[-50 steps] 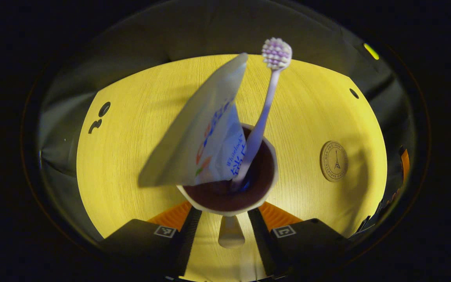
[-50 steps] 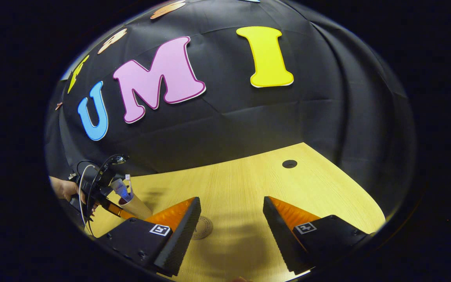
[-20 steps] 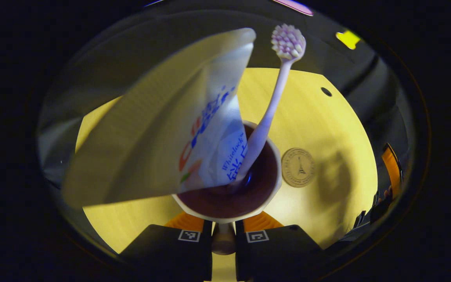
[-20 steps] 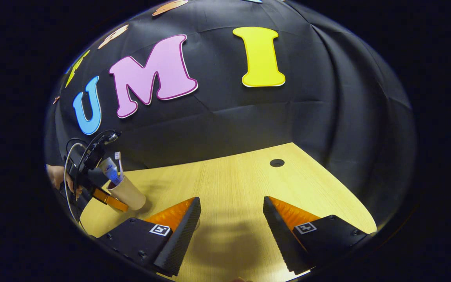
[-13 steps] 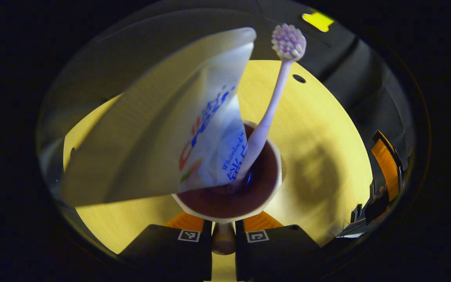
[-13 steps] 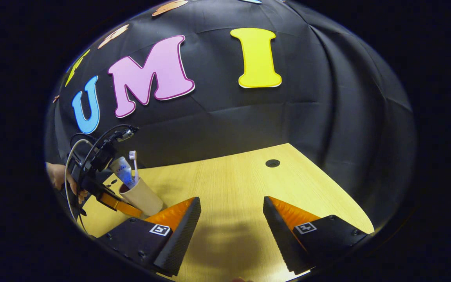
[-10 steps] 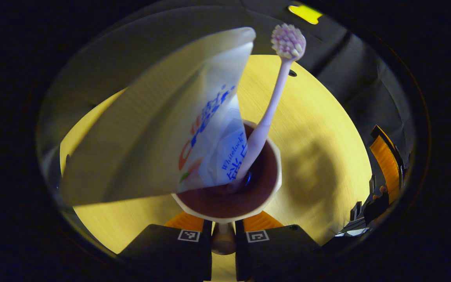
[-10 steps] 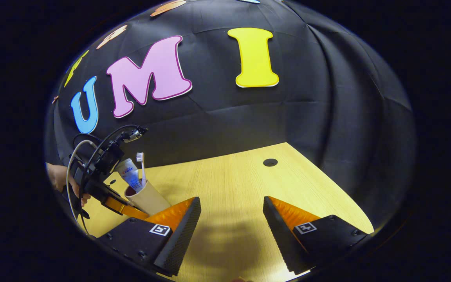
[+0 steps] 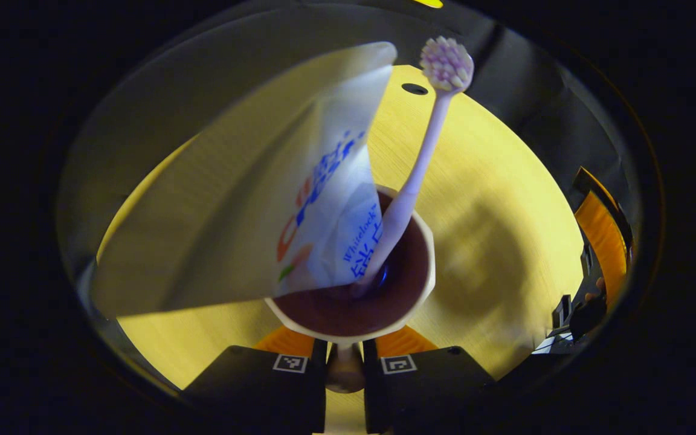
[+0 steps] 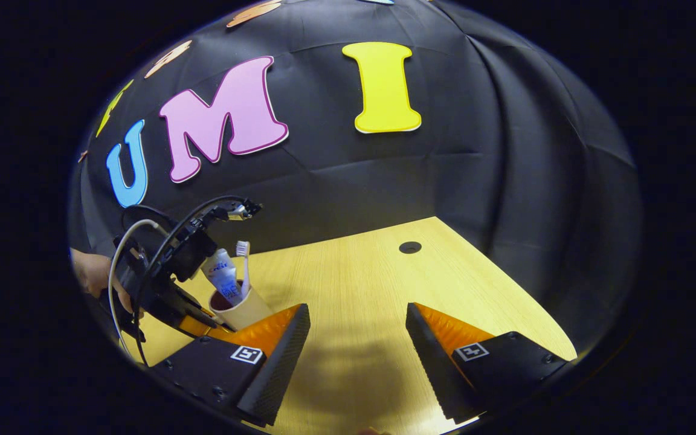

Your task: Put the toothbrush and toothpaste on the desktop into the cup, then pick up the cup and place it on the coaster on the desktop.

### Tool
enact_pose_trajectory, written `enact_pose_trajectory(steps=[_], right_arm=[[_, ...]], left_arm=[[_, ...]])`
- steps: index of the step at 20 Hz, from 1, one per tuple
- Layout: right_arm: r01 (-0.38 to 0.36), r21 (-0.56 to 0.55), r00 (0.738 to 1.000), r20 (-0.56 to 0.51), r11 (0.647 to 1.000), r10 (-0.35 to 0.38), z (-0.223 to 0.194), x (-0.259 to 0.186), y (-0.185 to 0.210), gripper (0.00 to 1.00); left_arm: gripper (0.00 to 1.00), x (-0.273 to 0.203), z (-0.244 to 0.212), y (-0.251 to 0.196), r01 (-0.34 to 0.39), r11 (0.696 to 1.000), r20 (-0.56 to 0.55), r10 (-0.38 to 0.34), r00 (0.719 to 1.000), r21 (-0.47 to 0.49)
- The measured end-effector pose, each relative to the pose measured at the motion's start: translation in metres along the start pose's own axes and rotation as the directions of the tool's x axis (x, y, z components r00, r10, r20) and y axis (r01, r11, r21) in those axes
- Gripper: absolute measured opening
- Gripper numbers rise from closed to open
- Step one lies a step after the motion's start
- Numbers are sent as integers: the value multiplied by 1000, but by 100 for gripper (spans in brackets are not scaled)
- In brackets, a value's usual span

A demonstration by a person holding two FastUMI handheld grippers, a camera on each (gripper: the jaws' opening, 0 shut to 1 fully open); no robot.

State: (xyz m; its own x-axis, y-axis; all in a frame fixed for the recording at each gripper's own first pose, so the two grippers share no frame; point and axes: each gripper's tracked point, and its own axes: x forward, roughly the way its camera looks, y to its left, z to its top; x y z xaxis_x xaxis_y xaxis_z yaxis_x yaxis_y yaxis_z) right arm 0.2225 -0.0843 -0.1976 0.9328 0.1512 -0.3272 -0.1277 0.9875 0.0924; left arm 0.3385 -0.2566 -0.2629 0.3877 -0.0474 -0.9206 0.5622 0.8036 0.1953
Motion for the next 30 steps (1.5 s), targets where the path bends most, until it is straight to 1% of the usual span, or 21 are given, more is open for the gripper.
enact_pose_trajectory(steps=[1,2,3,6,9,10,11,13,15,16,19,20,22,24,25,28,30], right_arm=[[0,-1,1000,-1,1000,0,0,0,0,98],[0,-2,1000,-1,1000,0,0,-1,0,99],[1,-3,1000,-1,1000,-1,0,-2,-1,98],[4,-7,1000,-4,1000,-4,-3,-6,-4,98],[7,-3,1000,-12,1000,-7,-6,-10,-5,98],[8,-2,1000,-14,1000,-8,-7,-10,-5,98],[8,-3,1000,-14,1000,-8,-7,-11,-4,98],[3,-6,1000,-6,1000,-3,-4,-16,1,98],[-4,-19,1000,-1,1000,4,-2,-22,5,98],[-8,-26,1000,1,1000,8,1,-25,9,98],[-24,-46,1000,13,999,24,7,-37,19,98],[-30,-49,999,18,998,31,10,-40,25,98],[-47,-48,999,19,998,48,14,-50,38,98],[-66,-56,998,20,996,67,18,-64,52,98],[-74,-60,997,18,995,75,20,-72,59,98],[-109,-75,994,20,991,111,27,-99,86,98],[-133,-116,990,28,984,137,29,-122,103,98]], left_arm=[[30,2,0,-2,-6,1000,-4,6,1000,5],[35,4,-1,-3,-11,1000,-8,11,1000,7],[30,6,-2,-4,-15,1000,-12,15,1000,6],[31,5,-7,-5,-23,1000,-13,23,1000,1],[34,2,-1,-4,-31,1000,6,31,999,2],[37,-1,-1,-1,-42,999,12,41,999,3],[41,-4,1,-1,-44,999,26,44,999,-2],[61,-14,1,-3,-40,999,69,42,997,-29],[87,-26,-3,-1,-42,996,129,51,990,-75],[100,-37,-6,2,-53,994,159,68,985,-97],[100,-72,-25,13,-107,983,253,142,957,-147],[100,-85,-34,18,-127,979,292,169,941,-158],[100,-115,-47,20,-162,969,377,224,899,-189],[99,-149,-63,15,-164,960,456,253,853,-225],[99,-168,-74,14,-170,954,492,275,826,-247],[100,-219,-108,5,-150,939,618,319,718,-310],[99,-250,-135,4,-150,923,676,364,641,-354]])
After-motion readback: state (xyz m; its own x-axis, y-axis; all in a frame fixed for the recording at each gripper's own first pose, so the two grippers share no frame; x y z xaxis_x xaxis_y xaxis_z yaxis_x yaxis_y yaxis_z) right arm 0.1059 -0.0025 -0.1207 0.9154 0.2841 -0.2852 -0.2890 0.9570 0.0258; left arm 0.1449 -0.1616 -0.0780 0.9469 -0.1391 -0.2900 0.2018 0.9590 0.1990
